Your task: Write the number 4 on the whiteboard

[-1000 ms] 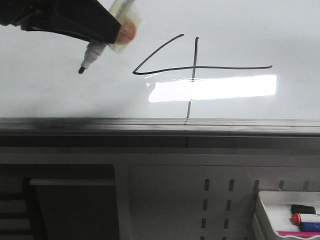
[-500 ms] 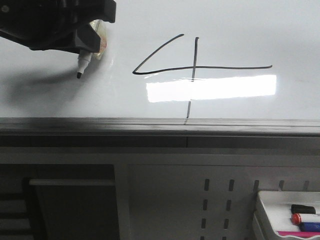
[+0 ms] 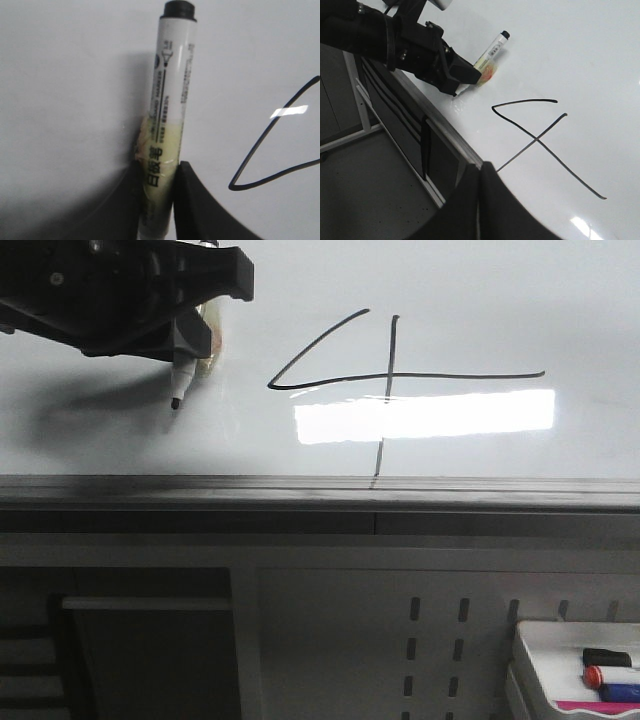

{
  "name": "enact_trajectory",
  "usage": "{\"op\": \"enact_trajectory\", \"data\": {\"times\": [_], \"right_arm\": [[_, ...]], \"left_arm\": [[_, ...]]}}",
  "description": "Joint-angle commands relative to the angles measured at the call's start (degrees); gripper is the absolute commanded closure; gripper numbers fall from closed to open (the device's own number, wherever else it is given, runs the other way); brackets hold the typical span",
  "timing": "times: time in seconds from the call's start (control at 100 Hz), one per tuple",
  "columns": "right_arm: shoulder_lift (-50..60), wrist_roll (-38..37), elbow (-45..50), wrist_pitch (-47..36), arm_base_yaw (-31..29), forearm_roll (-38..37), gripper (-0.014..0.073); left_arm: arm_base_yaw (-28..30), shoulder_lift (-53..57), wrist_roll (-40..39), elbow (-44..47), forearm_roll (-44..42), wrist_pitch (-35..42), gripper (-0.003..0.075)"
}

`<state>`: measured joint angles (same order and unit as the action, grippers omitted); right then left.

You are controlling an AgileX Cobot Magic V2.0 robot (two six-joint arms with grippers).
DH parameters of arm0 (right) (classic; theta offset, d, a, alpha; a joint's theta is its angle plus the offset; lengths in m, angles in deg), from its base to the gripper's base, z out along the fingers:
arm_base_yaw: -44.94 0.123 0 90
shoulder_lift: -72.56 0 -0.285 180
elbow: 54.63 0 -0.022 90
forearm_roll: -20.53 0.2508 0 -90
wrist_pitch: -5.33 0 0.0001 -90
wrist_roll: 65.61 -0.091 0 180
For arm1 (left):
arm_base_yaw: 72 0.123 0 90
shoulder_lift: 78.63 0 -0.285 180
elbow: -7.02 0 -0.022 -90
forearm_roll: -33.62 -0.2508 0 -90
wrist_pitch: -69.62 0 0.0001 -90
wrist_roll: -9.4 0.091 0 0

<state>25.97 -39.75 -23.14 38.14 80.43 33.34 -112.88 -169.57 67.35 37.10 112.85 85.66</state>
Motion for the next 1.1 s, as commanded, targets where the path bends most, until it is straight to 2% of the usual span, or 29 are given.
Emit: {"op": "enact_trajectory", "data": {"times": [0.0,0.09,0.28,0.62,0.77,0.82,1.09], "right_arm": [[0.23,-0.27,-1.42,-4.36,-0.40,0.73,0.0655],[0.23,-0.27,-1.42,-4.36,-0.40,0.73,0.0655],[0.23,-0.27,-1.42,-4.36,-0.40,0.73,0.0655],[0.23,-0.27,-1.42,-4.36,-0.40,0.99,0.0655],[0.23,-0.27,-1.42,-4.36,-0.40,0.99,0.0655],[0.23,-0.27,-1.42,-4.36,-0.40,0.99,0.0655],[0.23,-0.27,-1.42,-4.36,-0.40,0.99,0.0655]], "left_arm": [[0.11,-0.40,-0.58,-1.25,0.69,3.19,0.0738],[0.11,-0.40,-0.58,-1.25,1.13,3.10,0.0703],[0.11,-0.40,-0.58,-1.25,1.13,3.10,0.0490],[0.11,-0.40,-0.58,-1.25,1.46,3.07,0.0444],[0.11,-0.40,-0.58,-1.25,1.46,3.07,0.0248],[0.11,-0.40,-0.58,-1.25,1.46,3.07,0.0206],[0.11,1.24,-0.58,-1.25,1.34,3.33,0.0191]]}}
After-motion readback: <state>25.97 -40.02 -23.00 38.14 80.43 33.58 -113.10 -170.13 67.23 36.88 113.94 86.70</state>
